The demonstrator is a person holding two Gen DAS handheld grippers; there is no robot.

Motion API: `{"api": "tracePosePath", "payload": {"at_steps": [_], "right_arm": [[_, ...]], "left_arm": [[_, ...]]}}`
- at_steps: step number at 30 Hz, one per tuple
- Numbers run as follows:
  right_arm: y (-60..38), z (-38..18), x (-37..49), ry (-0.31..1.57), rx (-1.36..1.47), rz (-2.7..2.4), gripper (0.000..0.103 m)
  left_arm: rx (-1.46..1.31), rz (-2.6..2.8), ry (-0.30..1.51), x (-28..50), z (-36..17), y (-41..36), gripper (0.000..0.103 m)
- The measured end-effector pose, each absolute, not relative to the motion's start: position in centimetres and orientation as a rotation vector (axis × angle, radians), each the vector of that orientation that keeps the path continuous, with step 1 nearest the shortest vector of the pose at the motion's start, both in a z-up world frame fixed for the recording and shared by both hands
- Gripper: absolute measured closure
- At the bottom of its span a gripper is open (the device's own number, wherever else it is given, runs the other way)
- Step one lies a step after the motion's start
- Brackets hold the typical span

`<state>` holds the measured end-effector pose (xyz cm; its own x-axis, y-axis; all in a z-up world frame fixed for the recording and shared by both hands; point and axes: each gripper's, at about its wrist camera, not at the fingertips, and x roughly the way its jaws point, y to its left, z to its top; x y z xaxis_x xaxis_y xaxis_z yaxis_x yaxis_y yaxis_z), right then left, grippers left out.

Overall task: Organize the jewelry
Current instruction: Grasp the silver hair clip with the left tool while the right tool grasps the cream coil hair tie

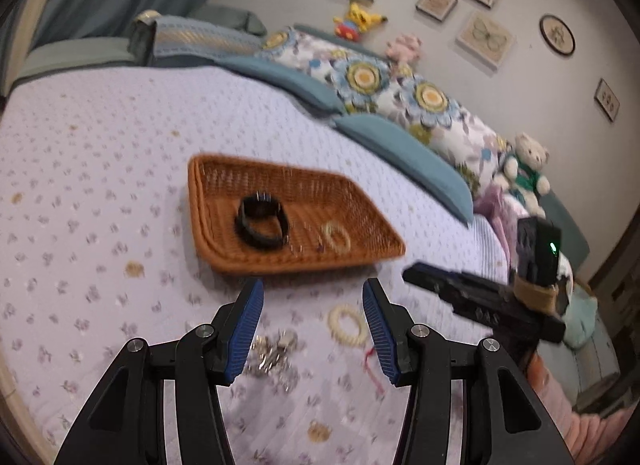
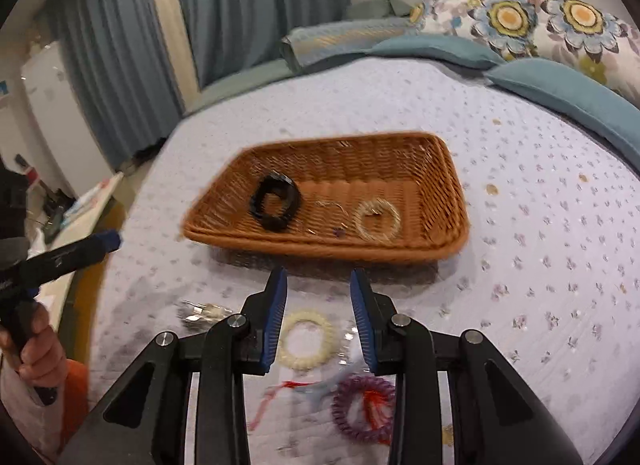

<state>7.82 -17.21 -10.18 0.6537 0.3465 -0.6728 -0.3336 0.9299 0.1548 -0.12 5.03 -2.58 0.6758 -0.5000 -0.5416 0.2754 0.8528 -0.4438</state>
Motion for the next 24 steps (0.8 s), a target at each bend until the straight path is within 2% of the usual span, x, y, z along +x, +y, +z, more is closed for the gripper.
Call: {"api": "tracePosePath", "payload": {"at_steps": [5,15,24], "right_arm": [[-17.1,-11.5,8.4,0.808,0.016,0.383,0.067],[-15.5,-13.4,9.6,0.868,-0.050,0.403,0.067],[-13.4,-15.6,10.4,0.932,-0.148,0.400,0.067]], "left_arm": [[-0.343,-0.454,0.770,0.9,-4.4,5.1,0.050],[-0.123,-0.487,0.853,1.6,-6.6,0.6,0.050],[-0.053,-0.477,0.922,3.1,-8.8,-1.1,0.050]]}}
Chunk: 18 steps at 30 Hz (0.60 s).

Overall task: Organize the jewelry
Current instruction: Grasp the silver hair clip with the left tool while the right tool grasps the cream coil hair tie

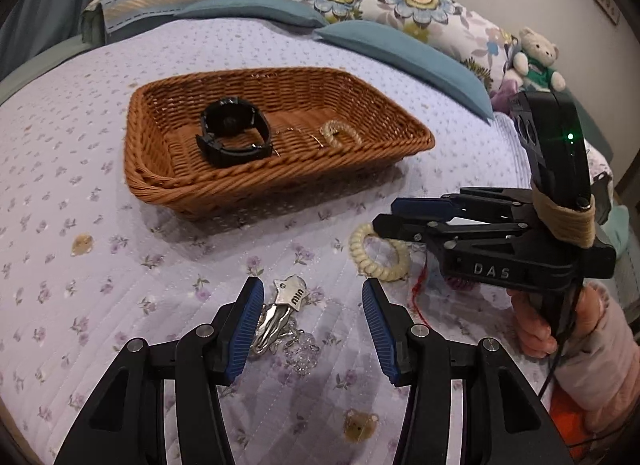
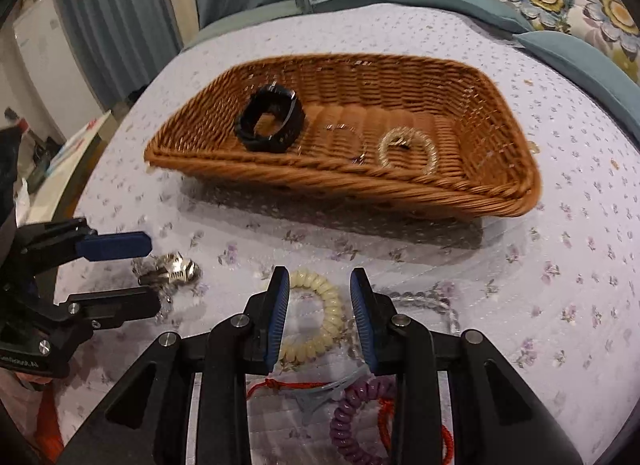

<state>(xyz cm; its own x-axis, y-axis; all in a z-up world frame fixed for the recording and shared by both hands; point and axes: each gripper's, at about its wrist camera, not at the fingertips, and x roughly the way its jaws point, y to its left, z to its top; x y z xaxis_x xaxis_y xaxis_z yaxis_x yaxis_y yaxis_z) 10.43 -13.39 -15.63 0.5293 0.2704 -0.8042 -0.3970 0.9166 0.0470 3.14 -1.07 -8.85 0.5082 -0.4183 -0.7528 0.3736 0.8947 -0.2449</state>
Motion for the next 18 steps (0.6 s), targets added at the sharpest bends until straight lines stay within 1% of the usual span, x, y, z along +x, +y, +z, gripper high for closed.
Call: {"api": "tracePosePath", "payload": {"at_steps": [3,5,7,9,14,15,16,17,18], "right_arm": [[-13.1,-16.2,10.6,0.945,-0.169,0.397,0.067],[-13.0,-16.5,10.7,0.954,-0.173,0.393,0.067],[-13.1,-16.7,10.9,0.969,-0.171,0.393,0.067],[-13.0,-17.0,11.0,0.980,-0.176,0.393,0.068],[-12.9,-17.2,10.9,0.979,-0.199,0.388,0.068],[-12.8,-17.2,10.9,0.979,-0.202,0.387,0.068],[-12.7,-17.2,10.8,0.978,-0.208,0.390,0.070],[-12.6,-17.2,10.7,0.977,-0.214,0.392,0.078],[-12.3,-17.2,10.6,0.971,-0.228,0.386,0.089]], "left_arm": [[-0.015,-0.451,0.942,3.7,-9.6,-1.9,0.053],[-0.009,-0.440,0.965,4.1,-10.3,-2.1,0.064],[0.006,-0.417,0.988,4.3,-10.9,-2.1,0.070],[-0.001,-0.410,0.999,4.4,-11.2,-1.9,0.072],[-0.009,-0.398,1.005,4.4,-11.3,-1.9,0.085],[-0.006,-0.397,1.003,4.4,-11.3,-1.9,0.086],[-0.003,-0.397,0.999,4.3,-11.2,-2.0,0.086],[0.002,-0.397,0.995,4.2,-11.2,-2.1,0.086],[0.005,-0.399,0.991,4.2,-11.2,-2.3,0.086]]}}
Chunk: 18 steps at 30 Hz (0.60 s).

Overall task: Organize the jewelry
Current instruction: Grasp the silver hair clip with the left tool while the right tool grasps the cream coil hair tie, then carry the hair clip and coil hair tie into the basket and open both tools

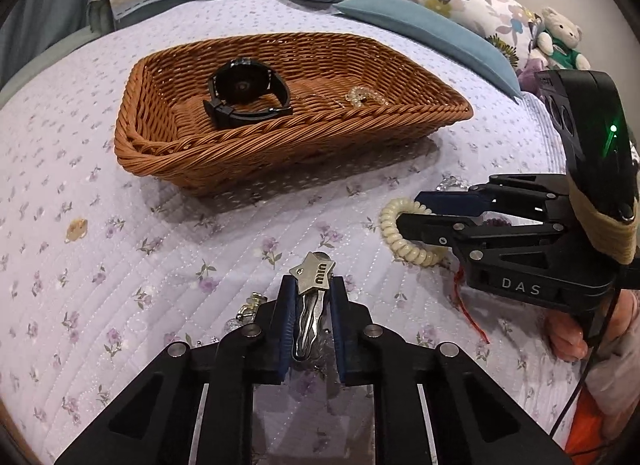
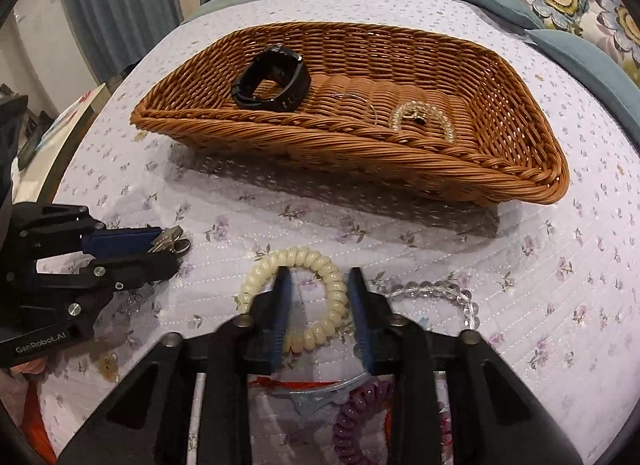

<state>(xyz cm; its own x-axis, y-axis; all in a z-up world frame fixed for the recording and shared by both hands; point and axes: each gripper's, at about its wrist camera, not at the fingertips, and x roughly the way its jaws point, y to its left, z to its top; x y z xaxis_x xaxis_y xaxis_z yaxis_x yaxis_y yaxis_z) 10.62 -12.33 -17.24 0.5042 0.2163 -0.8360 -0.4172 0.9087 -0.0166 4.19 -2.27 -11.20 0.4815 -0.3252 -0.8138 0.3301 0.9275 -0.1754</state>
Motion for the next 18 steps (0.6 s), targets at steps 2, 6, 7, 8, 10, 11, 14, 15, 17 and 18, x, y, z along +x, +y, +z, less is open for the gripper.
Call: {"api": "tracePosePath", "payload": {"at_steps": [2,6,7,8,10,11,14,15,17,18], "right_arm": [[-12.0,-17.2,10.3,0.953,-0.248,0.376,0.090],[-11.5,-16.8,9.7,0.925,-0.263,0.394,0.090],[-11.6,-16.6,9.7,0.921,-0.259,0.400,0.090],[-11.6,-16.5,9.6,0.917,-0.250,0.408,0.090],[-11.7,-16.1,9.5,0.906,-0.233,0.421,0.090],[-11.8,-15.9,9.4,0.900,-0.229,0.422,0.090],[-12.1,-15.1,8.9,0.876,-0.193,0.451,0.090],[-12.3,-14.6,8.7,0.865,-0.175,0.469,0.090],[-12.3,-13.8,8.2,0.832,-0.168,0.478,0.090],[-12.3,-13.4,7.9,0.813,-0.167,0.479,0.090]], "left_arm": [[0.003,-0.410,0.981,4.0,-11.0,-2.4,0.086],[-0.025,-0.434,0.938,3.6,-9.9,-2.2,0.086],[-0.044,-0.439,0.927,3.6,-9.6,-1.9,0.086],[-0.059,-0.443,0.920,3.6,-9.4,-1.6,0.086],[-0.103,-0.458,0.895,3.5,-8.7,-0.9,0.086],[-0.118,-0.464,0.886,3.4,-8.5,-0.7,0.086],[-0.195,-0.494,0.845,3.1,-7.4,0.5,0.086],[-0.234,-0.509,0.821,3.0,-6.8,1.2,0.086],[-0.290,-0.531,0.789,2.6,-6.0,2.1,0.086],[-0.338,-0.550,0.765,2.3,-5.4,2.9,0.086]]}}
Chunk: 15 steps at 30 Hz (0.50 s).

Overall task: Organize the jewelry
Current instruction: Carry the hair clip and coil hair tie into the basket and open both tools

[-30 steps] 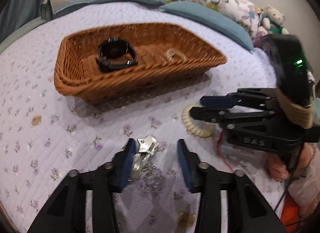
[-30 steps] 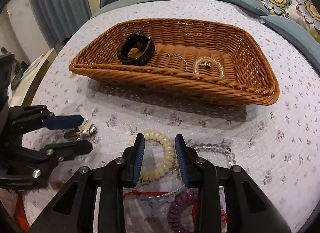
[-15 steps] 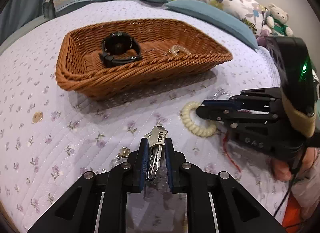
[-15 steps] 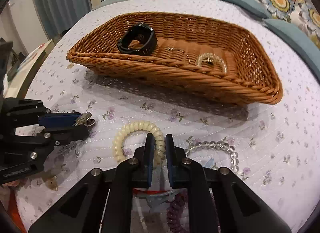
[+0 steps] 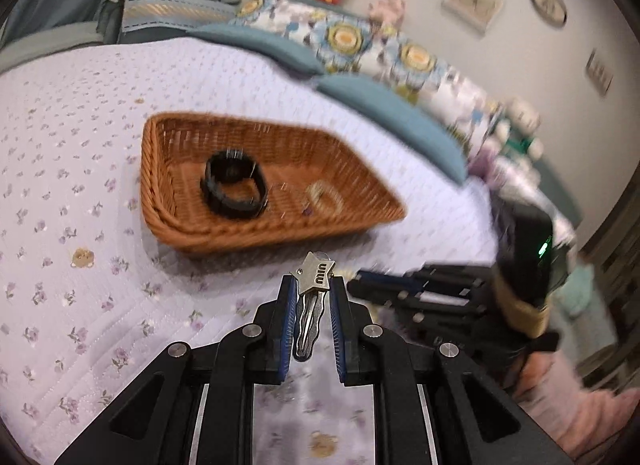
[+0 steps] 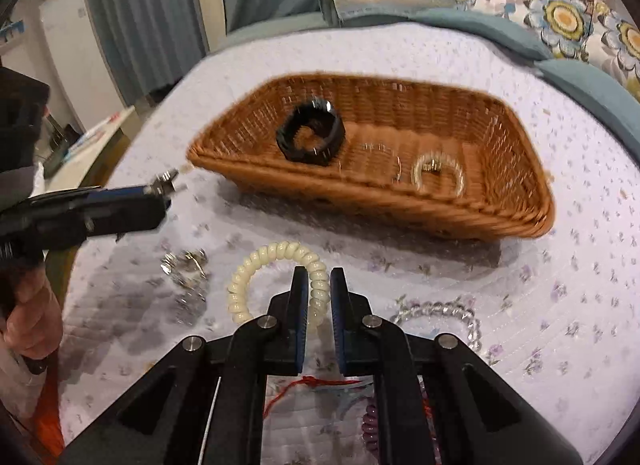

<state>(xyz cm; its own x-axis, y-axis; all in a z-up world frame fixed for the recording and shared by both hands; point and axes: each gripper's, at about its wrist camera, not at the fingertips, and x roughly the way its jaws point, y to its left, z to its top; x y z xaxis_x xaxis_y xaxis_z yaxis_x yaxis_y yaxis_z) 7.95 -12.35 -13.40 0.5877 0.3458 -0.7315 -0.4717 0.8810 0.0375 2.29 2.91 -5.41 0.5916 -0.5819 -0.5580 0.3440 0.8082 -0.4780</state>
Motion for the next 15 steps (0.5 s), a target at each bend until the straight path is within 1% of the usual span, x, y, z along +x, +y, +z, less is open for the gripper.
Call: {"api": "tracePosePath", "payload": {"at_steps": [4,10,15], "right_arm": [[-12.7,-12.4,7.4,0.778,-0.149,0.469,0.090],[-14.4,-10.5,8.2,0.745,-0.091,0.427,0.090],[-16.4,-8.2,11.1,0.731,-0.017,0.365,0.090]], "left_arm": [[-0.438,-0.575,0.712,2.1,-4.4,4.4,0.086],[-0.405,-0.517,0.704,2.9,-3.5,4.0,0.086],[-0.369,-0.500,0.713,5.2,-2.1,3.5,0.086]]}}
